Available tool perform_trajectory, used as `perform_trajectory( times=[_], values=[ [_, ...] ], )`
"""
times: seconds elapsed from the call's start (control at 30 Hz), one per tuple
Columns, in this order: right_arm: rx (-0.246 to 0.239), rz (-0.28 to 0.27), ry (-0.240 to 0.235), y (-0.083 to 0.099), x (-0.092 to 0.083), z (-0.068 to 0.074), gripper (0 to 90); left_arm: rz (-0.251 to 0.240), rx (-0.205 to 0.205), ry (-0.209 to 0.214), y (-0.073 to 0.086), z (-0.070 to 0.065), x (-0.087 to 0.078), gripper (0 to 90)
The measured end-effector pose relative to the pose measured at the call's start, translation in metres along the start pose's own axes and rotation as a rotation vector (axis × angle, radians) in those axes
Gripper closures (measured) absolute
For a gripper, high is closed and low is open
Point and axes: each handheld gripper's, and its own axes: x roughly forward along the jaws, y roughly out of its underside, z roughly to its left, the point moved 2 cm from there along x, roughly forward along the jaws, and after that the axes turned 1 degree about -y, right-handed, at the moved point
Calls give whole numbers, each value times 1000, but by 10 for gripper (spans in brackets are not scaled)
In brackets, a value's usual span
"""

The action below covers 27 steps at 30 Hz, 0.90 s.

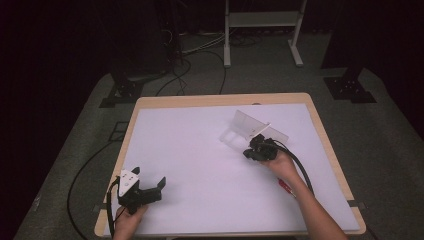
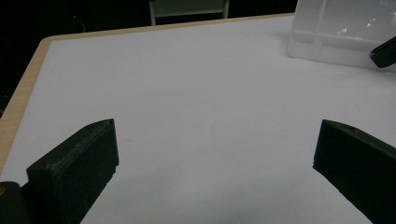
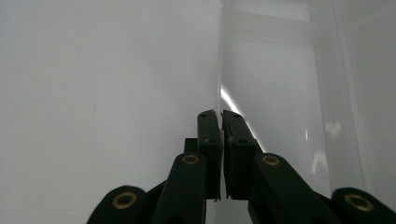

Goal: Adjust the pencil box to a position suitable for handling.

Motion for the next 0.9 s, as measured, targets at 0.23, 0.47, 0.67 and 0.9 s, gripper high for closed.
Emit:
perform_trajectory(
  times=[0.23,0.47,0.67,0.9],
  values=[
    [-8,0,18,-1,-4,2,866,4,5,3,0,0,0,0],
    [-22,-38,24,-4,-14,3,867,1,2,2,0,0,0,0],
    [-54,-60,7,-6,-27,11,867,2,3,3,0,0,0,0],
    [-102,-72,-44,-7,-36,27,866,6,4,6,0,0,1,0]
  ],
)
